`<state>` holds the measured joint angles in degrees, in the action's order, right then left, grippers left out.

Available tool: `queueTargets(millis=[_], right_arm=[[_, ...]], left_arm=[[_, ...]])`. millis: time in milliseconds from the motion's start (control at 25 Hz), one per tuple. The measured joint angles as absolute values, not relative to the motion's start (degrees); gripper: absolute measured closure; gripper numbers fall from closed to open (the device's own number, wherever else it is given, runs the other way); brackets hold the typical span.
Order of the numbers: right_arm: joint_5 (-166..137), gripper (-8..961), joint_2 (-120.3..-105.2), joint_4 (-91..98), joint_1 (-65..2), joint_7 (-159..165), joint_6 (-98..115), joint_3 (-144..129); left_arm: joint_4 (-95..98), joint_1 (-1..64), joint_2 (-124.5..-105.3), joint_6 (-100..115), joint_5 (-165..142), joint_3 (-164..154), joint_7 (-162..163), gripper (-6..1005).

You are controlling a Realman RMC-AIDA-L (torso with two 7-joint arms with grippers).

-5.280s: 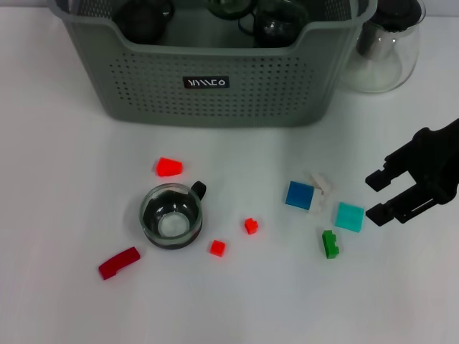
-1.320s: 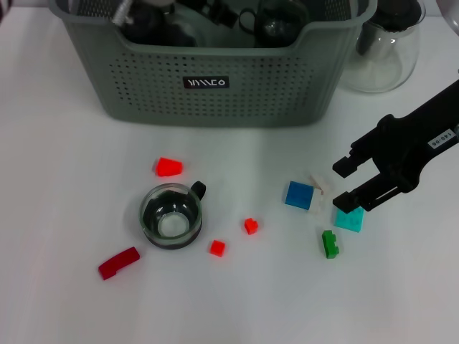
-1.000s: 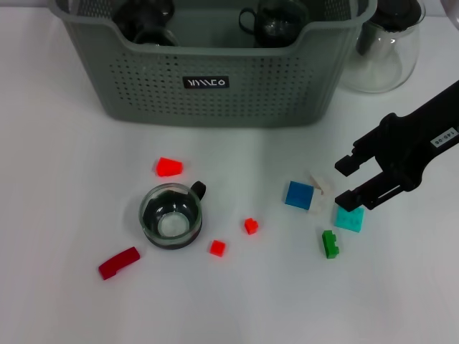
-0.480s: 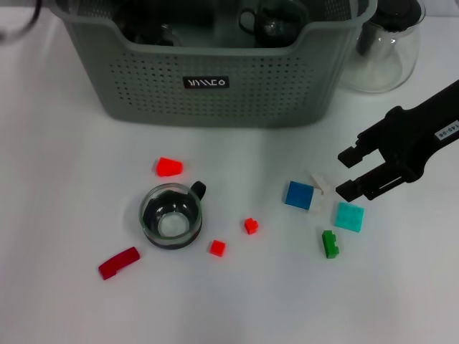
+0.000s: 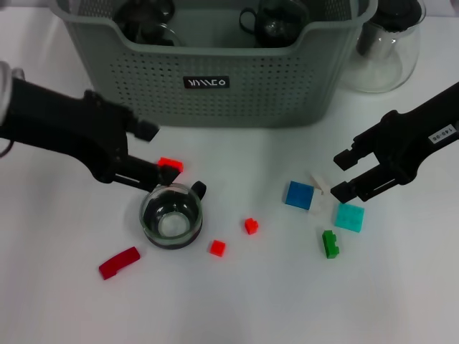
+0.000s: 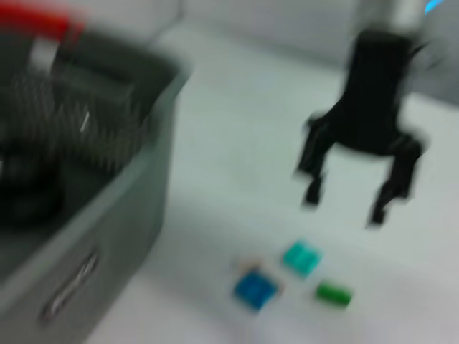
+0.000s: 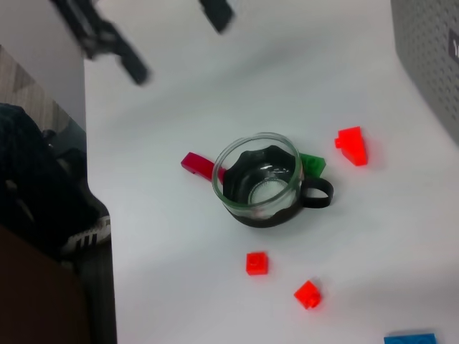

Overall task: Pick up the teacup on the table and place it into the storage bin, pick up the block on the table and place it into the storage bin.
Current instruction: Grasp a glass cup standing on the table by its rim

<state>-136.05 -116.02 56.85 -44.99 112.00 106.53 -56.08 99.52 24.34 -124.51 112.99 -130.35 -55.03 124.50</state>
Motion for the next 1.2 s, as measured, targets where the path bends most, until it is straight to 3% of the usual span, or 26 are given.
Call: queueTargets(millis=[440, 1200], right_arm=[[-136.15, 276, -115.94, 56.42, -44.4, 112.03, 105.6, -56.25], [-137.64, 276, -116.38, 55.72, -44.29, 111.43, 104.83, -56.04]], left_arm=[[87.38, 28.22, -124.46, 99.72, -149.32, -70.73, 133.64, 253], [75.09, 30.48, -124.54, 86.72, -154.66, -83.57, 141.16, 263]])
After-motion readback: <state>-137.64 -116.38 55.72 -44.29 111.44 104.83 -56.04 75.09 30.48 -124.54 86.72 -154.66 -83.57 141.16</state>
